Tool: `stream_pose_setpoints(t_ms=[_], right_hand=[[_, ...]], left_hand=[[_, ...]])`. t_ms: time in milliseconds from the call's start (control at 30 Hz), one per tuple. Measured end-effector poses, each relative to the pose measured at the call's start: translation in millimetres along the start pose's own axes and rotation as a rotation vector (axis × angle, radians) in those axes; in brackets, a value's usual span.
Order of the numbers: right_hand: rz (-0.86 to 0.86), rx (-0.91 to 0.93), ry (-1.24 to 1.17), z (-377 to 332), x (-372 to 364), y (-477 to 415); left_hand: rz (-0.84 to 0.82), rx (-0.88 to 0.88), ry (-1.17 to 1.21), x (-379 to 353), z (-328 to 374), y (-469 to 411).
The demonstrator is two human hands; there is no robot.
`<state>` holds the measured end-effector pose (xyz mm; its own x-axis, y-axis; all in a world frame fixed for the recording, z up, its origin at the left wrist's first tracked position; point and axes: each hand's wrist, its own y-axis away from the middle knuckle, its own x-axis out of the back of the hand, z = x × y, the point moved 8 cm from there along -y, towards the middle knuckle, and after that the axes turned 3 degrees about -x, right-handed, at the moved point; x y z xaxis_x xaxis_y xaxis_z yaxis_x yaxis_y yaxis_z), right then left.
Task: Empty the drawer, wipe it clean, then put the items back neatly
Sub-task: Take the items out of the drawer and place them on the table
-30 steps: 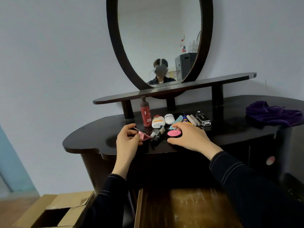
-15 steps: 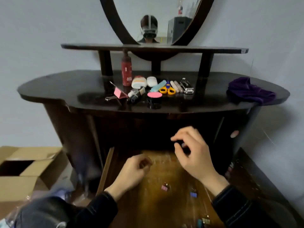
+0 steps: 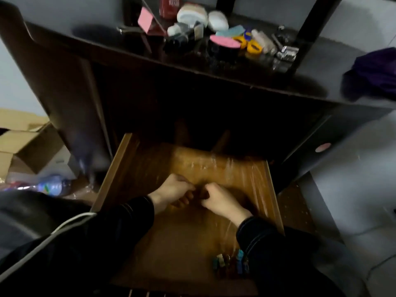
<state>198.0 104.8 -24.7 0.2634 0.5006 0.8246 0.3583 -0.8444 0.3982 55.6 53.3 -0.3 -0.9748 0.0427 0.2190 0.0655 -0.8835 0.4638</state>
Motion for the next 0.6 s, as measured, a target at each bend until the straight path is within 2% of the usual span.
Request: stream_pose_setpoints(t_ms=[133, 200, 300, 333, 400, 433, 500, 533, 600], right_hand=[[-0.026, 0.049, -0.289, -1, 21, 12], [-0.089, 0.110, -0.420, -9, 29, 25], [-0.189, 0.149, -0.458, -17, 31, 41], [-0.177, 0.138, -0.453, -14, 33, 43], [-0.025, 0.055, -0.429, 3, 49, 45], [0.096, -0.004, -0.366, 15, 59, 47], [0.250, -0.095, -0.041, 31, 73, 55], [0.234, -0.141, 0.156, 35, 69, 57], [0.094, -0.234, 0.417, 40, 51, 59]], left_hand=[[0.075, 0.105, 0.168, -3, -12, -2], [0.001, 0.206, 0.311, -15, -17, 3], [-0.186, 0.377, 0.617, -38, -20, 14], [-0.223, 0.395, 0.656, -43, -21, 15], [-0.264, 0.376, 0.590, -47, -23, 15], [-0.273, 0.361, 0.540, -47, -25, 15], [-0.280, 0.334, 0.483, -46, -24, 15], [-0.282, 0.320, 0.466, -46, -23, 15], [-0.279, 0.300, 0.439, -46, -22, 15]])
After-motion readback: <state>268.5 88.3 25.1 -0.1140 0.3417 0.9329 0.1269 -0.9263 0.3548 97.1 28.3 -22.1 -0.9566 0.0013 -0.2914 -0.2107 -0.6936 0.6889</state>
